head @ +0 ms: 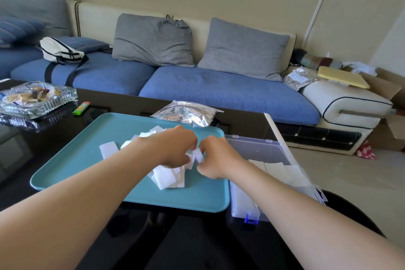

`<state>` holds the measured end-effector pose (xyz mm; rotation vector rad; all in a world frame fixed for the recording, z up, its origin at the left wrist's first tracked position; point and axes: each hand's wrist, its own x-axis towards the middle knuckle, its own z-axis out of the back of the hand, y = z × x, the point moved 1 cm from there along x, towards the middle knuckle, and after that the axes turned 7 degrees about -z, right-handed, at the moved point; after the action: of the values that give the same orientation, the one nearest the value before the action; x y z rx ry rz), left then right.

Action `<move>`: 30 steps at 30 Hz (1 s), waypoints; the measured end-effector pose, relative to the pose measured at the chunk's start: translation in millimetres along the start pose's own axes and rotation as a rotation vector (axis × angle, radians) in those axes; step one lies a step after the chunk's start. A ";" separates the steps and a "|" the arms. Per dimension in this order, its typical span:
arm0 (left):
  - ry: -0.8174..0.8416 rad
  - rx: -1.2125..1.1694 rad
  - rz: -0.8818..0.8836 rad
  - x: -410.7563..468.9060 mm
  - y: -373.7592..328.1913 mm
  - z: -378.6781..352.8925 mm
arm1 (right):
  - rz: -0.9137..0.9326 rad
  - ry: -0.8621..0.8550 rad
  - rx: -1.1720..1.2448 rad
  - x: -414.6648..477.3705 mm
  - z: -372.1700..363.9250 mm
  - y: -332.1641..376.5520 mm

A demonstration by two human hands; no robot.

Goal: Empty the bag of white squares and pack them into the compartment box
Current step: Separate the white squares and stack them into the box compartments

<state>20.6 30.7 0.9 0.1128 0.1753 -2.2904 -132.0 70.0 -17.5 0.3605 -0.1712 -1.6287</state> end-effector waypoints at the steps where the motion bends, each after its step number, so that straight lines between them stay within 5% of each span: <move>1: -0.013 -0.009 0.012 -0.1 -0.1 0.4 | 0.000 -0.036 0.025 0.4 2.9 -2.5; 7: -0.253 -0.208 0.075 0.5 -5.0 7.9 | 0.089 -0.253 0.336 -2.1 21.8 -13.9; 13: -0.360 -1.172 0.155 -7.3 -19.6 32.1 | 0.223 -0.409 0.511 -16.2 35.8 -11.8; 21: -0.176 -1.400 0.116 -8.8 -20.5 28.6 | 0.246 -0.490 0.591 -19.3 41.0 -18.6; 30: -0.209 -1.467 0.166 -5.5 -19.9 28.9 | 0.213 -0.438 0.609 -20.6 45.1 -17.0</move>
<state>8.6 43.0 32.0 -0.8101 1.5528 -1.5012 -161.9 87.2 21.9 0.4216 -1.0168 -1.3972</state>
